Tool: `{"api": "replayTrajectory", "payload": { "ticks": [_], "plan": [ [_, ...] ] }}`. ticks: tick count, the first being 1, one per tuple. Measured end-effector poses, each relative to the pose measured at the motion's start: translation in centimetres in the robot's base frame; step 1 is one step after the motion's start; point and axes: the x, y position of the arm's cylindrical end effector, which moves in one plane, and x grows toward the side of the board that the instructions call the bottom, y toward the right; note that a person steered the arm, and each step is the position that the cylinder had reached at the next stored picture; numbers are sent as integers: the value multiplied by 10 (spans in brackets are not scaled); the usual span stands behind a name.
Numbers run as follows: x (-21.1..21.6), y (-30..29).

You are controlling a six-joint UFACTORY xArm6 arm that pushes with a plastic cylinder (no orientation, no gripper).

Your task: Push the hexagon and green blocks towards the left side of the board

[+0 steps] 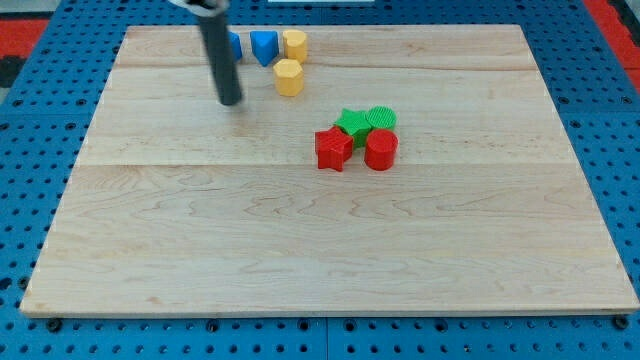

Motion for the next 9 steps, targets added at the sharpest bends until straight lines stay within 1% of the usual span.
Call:
{"api": "replayTrajectory", "payload": {
  "ticks": [1,3,5,6,7,8,9],
  "plan": [
    [7,52],
    [-39,64],
    [-57,59],
    [-63,30],
    [-62,15],
    [-39,71],
    [-7,169]
  ]
}}
